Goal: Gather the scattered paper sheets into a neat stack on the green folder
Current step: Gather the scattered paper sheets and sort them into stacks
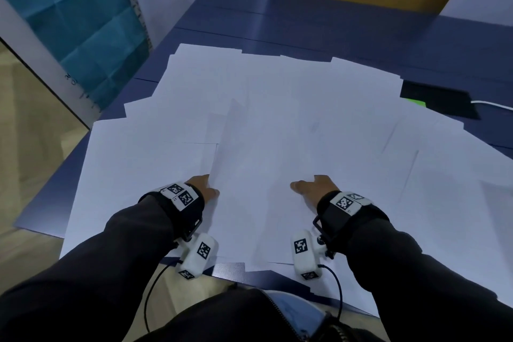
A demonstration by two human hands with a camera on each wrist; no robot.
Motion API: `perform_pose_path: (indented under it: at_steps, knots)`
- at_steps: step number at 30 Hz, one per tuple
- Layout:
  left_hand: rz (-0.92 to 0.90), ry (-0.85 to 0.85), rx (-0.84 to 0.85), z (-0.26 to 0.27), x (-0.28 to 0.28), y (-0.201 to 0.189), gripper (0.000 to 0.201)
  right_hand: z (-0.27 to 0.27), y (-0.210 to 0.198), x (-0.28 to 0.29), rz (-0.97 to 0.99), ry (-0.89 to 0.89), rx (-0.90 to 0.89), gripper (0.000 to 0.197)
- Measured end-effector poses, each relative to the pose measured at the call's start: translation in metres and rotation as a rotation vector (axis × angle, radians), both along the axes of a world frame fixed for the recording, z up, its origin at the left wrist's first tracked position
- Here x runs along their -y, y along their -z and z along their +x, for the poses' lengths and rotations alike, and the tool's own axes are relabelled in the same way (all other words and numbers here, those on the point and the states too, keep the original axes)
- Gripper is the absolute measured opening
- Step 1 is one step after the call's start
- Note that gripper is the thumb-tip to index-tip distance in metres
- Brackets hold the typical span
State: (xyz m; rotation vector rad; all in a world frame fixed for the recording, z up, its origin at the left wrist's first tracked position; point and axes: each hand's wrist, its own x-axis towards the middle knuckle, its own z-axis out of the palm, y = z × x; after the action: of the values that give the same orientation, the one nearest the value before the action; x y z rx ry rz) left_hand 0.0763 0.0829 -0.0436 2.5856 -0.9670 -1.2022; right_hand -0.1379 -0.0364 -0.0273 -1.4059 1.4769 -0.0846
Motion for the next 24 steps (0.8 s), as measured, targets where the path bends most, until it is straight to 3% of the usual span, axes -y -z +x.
perform_pose_path:
  at_steps: [7,10,14,17,20,24]
  knots:
    - [-0.133,-0.06,-0.109,0.0,0.001,-0.002,0.041,-0.023,0.0,0.01,-0.082,0.027,0.178,0.004]
    - [-0.337,-0.173,-0.196,0.003,0.004,-0.004,0.039,-0.035,0.001,0.015,-0.093,0.053,0.346,0.012]
    - [-0.593,-0.348,-0.471,0.008,0.009,-0.018,0.051,-0.046,-0.009,0.014,-0.092,0.105,0.535,0.02]
    - [-0.774,-0.402,-0.675,-0.002,0.02,-0.033,0.033,-0.046,-0.018,0.007,-0.099,0.112,0.624,0.028]
    - [-0.904,-0.301,-0.715,-0.019,0.028,-0.051,0.036,-0.043,-0.034,0.001,-0.174,0.129,0.643,0.023]
    - [-1.052,-0.293,-0.688,-0.035,0.031,-0.062,0.033,-0.051,-0.054,-0.004,-0.297,0.183,0.702,0.016]
